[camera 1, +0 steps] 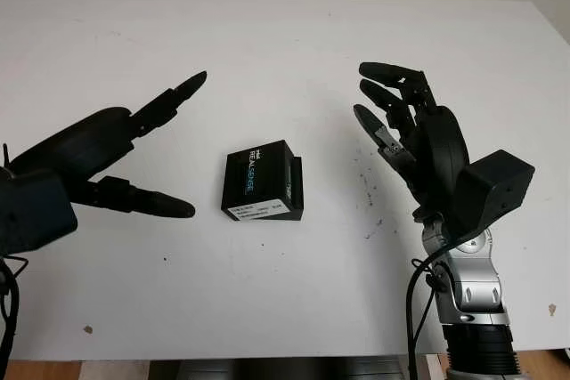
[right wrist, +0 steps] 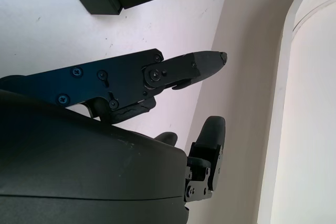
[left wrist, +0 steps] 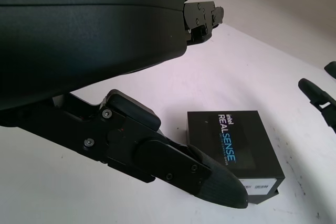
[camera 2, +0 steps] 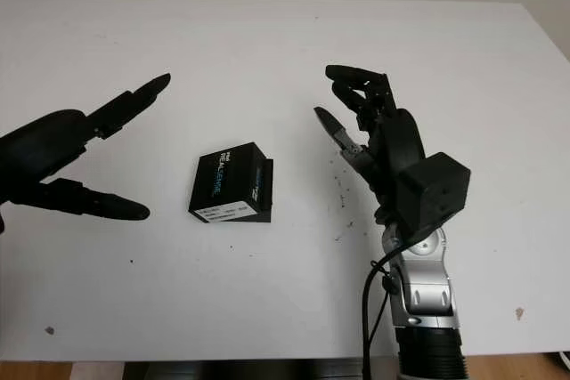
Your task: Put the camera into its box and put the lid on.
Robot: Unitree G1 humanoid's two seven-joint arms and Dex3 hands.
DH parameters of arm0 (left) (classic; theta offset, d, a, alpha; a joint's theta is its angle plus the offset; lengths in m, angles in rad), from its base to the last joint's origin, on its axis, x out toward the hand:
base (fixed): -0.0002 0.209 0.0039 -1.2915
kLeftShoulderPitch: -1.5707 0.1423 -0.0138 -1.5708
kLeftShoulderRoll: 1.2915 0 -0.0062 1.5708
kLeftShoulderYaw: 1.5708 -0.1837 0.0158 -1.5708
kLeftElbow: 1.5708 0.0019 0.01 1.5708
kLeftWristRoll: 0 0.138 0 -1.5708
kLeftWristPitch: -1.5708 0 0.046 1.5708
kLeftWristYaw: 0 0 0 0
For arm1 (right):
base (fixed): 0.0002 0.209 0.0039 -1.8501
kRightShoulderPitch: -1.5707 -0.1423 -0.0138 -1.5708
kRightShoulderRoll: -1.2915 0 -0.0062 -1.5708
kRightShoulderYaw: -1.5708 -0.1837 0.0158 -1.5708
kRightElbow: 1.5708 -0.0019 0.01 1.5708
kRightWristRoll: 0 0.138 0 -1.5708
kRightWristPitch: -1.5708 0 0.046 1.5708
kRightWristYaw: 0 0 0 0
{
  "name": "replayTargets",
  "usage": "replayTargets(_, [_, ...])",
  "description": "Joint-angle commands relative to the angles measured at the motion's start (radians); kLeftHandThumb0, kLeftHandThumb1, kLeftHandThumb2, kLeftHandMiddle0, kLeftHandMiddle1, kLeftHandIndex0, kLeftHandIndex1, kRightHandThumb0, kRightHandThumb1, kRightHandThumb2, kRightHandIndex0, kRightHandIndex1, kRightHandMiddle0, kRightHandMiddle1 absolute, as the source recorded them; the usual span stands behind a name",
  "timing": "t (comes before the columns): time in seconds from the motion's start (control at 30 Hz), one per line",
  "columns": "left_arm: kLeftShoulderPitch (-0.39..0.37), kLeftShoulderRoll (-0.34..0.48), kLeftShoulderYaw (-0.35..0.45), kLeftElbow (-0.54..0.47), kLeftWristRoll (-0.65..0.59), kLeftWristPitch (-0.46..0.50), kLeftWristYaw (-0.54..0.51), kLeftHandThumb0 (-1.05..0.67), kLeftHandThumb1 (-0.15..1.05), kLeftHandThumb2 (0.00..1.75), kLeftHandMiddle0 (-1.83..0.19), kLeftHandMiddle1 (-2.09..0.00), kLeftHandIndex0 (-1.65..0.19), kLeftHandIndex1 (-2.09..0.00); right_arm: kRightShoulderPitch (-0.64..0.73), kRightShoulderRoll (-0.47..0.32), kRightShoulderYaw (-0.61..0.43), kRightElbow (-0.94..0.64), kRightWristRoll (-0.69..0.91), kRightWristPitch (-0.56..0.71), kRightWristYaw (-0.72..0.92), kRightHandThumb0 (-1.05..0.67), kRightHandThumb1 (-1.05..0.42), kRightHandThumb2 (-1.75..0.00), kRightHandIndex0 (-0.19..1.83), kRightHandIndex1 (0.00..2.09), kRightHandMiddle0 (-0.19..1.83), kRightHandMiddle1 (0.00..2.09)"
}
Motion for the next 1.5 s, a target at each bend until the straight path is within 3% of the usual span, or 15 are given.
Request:
replayTargets(0.0, [0.019, -0.012, -0.025, -0.020, 0.019, 0.011, 0.019, -0.80, 0.92, 0.05, 0.15, -0.04, 0.19, -0.03, 0.005, -0.011, -0.005, -0.002, -0.002, -0.009, 0.001, -0.55, -1.05, -0.12, 0.04, 0.66, -0.02, 1.12])
replayTargets(0.27, [-0.009, -0.065, -0.148, -0.005, 0.182, 0.010, 0.126, -0.78, 0.92, 0.06, 0.15, -0.05, 0.19, -0.01, 0.004, -0.011, -0.004, 0.011, 0.000, -0.024, 0.004, -0.55, -1.05, -0.12, 0.04, 0.66, -0.03, 1.13])
replayTargets(0.63, [-0.057, -0.158, -0.236, 0.080, 0.252, 0.004, 0.221, -0.83, 0.92, 0.05, 0.13, -0.06, 0.18, -0.02, 0.006, -0.007, -0.001, 0.014, -0.004, -0.026, -0.005, -0.56, -1.05, -0.12, 0.04, 0.67, -0.03, 1.16])
replayTargets(1.47, [-0.075, -0.158, -0.248, 0.100, 0.247, 0.023, 0.194, -0.75, 0.88, 0.05, 0.06, -0.07, 0.14, -0.06, 0.011, -0.004, 0.000, 0.010, 0.001, -0.015, -0.010, -0.56, -1.05, -0.12, 0.03, 0.67, -0.03, 1.14])
